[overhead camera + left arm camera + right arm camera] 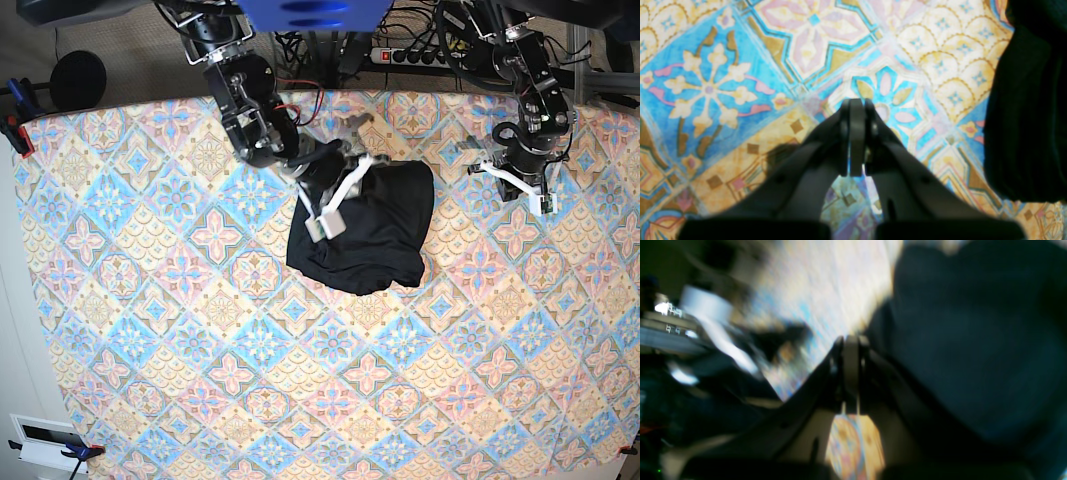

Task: Layout the t-shirt on the table in an organized manner, then fold the t-shirt properly
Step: 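Grasp the folded black shirt with the right gripper and drag it sideways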

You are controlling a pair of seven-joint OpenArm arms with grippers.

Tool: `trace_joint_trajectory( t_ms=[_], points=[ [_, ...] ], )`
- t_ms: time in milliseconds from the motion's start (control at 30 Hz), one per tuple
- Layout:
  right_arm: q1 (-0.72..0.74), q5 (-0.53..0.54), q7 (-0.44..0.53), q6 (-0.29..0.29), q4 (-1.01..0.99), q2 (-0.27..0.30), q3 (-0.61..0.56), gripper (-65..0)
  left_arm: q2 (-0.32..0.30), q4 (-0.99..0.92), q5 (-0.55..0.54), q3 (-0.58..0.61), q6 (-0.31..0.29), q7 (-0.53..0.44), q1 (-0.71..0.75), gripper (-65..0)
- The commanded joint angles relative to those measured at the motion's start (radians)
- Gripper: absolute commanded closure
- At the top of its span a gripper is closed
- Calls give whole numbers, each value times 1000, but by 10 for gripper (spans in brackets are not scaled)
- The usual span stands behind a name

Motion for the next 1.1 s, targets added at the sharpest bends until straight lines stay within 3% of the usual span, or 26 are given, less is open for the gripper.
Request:
trace_joint_trajectory(
  t_ms=[0,333,467,733,1067],
  points=[
    [37,22,36,15,1,-7,-3,0,-10,15,-9,-2,-4,-19,-4,0],
    [126,27,231,15,-268,-25,-9,0,-9,14,-9,-4,-4,-19,-4,0],
    [163,24,252,15,-321,-56,-9,0,-9,14,-9,-4,-3,-19,-5,0],
    [166,21,254,15,-432,-58,-2,0,-9,14,-8,-4,-3,-19,-7,0],
    [168,21,200,14,-470,134,0,0,-9,12,-6,-2,-1,-16,-22,0]
  ],
)
